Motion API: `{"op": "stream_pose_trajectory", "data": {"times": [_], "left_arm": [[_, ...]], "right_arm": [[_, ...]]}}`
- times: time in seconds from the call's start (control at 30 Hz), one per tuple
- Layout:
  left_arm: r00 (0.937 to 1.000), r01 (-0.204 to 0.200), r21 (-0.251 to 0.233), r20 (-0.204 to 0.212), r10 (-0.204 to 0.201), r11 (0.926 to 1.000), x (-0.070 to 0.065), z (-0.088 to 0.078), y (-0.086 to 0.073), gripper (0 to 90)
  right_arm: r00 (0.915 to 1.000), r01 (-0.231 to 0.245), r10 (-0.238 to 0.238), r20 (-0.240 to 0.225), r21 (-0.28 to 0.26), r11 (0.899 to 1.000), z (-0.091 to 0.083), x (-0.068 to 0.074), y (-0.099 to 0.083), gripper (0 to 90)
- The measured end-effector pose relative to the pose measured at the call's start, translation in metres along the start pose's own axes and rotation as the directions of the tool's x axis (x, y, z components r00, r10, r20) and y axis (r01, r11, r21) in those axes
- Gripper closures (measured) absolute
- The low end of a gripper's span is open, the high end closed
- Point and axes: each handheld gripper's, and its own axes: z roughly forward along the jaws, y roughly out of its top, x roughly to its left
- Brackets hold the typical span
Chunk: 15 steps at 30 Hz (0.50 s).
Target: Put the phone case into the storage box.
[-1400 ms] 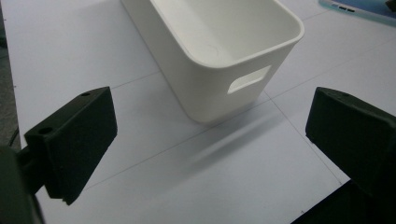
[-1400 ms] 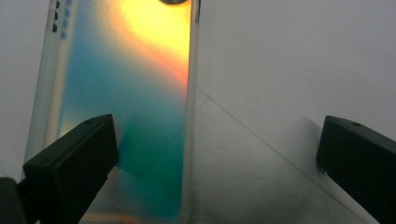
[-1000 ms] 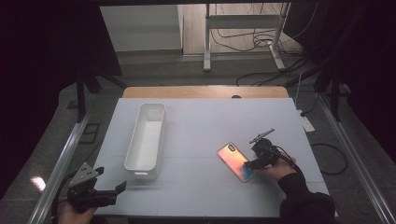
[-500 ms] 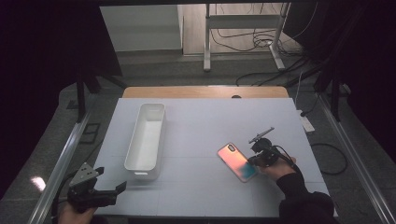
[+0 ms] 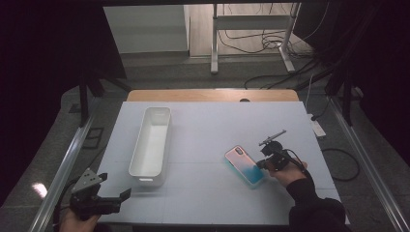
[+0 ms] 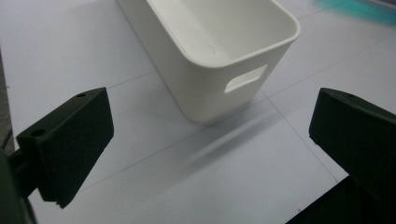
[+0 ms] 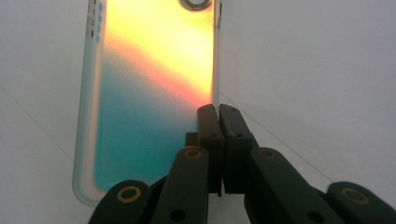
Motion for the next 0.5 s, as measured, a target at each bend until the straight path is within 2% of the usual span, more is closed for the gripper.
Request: {"op": "stream_pose_trajectory", "data": {"times": [0.3, 0.5], "left_arm": [[0.9986, 0.003, 0.025, 0.053, -0.005, 0.9997, 0.003, 0.002, 0.002, 1.2], [0.9967, 0.024, 0.000, 0.077, -0.024, 0.9997, 0.003, 0.001, 0.004, 0.0]], "right_arm": [[0.9995, 0.014, -0.011, 0.031, -0.088, 0.996, -0.017, 0.001, 0.002, 87.9], [0.9993, 0.022, -0.018, 0.033, -0.124, 0.992, -0.025, 0.003, 0.003, 87.9]]}}
